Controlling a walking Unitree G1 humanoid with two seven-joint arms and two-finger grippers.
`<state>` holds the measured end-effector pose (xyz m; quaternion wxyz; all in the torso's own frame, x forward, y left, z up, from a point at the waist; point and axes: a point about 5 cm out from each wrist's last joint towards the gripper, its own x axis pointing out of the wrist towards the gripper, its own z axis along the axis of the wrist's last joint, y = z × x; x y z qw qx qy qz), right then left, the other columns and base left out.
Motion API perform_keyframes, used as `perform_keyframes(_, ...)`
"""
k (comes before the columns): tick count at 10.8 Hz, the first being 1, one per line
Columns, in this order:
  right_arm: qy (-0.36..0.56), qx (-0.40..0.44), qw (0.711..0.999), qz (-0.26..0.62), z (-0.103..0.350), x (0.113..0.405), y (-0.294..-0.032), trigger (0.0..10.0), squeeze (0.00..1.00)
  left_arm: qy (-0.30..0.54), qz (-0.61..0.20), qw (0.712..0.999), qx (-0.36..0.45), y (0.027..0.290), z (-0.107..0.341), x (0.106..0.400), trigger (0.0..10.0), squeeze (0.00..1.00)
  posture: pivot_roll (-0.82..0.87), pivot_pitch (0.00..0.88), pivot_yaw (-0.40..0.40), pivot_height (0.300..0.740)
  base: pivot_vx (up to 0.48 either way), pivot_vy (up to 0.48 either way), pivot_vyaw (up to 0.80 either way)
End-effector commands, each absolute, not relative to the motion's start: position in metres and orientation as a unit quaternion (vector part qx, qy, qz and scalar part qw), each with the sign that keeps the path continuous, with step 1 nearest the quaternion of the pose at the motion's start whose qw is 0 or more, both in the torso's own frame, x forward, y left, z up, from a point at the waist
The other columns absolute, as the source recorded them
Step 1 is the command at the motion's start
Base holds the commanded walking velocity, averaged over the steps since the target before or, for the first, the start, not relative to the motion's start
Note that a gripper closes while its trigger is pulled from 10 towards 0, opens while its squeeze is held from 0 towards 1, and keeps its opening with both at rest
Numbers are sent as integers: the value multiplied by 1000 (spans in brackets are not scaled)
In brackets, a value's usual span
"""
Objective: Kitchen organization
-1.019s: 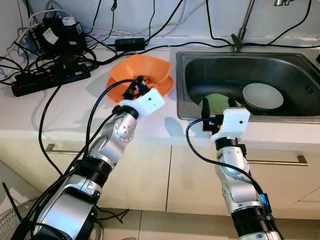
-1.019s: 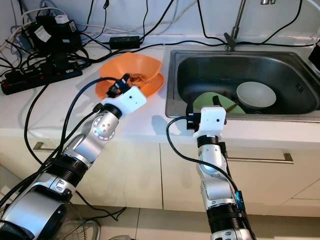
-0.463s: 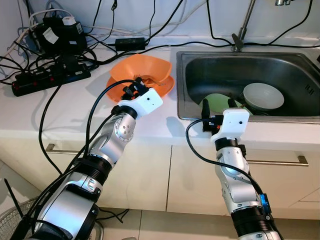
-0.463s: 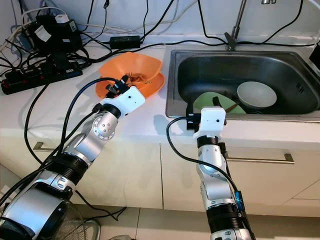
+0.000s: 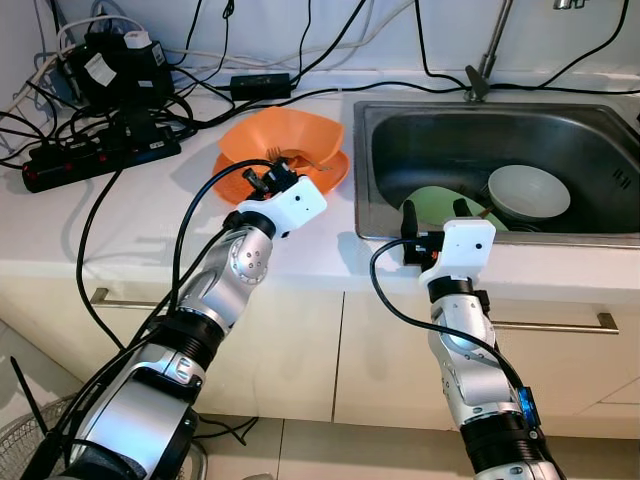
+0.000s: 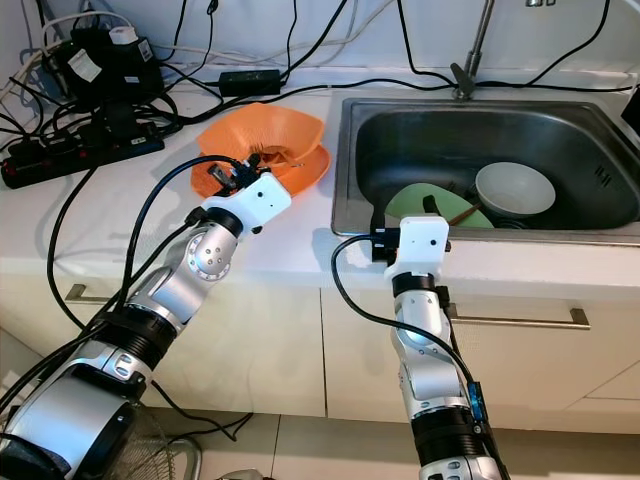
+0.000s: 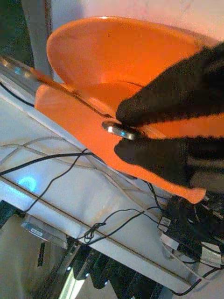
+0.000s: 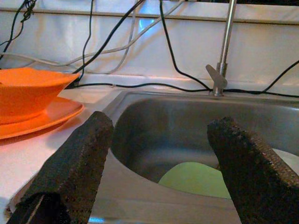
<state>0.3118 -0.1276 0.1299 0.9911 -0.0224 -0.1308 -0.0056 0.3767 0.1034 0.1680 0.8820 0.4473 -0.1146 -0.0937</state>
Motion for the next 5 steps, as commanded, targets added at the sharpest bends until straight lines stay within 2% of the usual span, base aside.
perform_keyframes(1,-140,-24,990,-5,136,315,-125,10000,0,-125,-89,882,447,101,174,379,0,0,49,0,57,740,0,0,0)
perform_keyframes(5,-136,-25,990,-6,135,316,-125,10000,0,-137,-90,881,443,100,177,378,0,0,52,0,55,740,0,0,0)
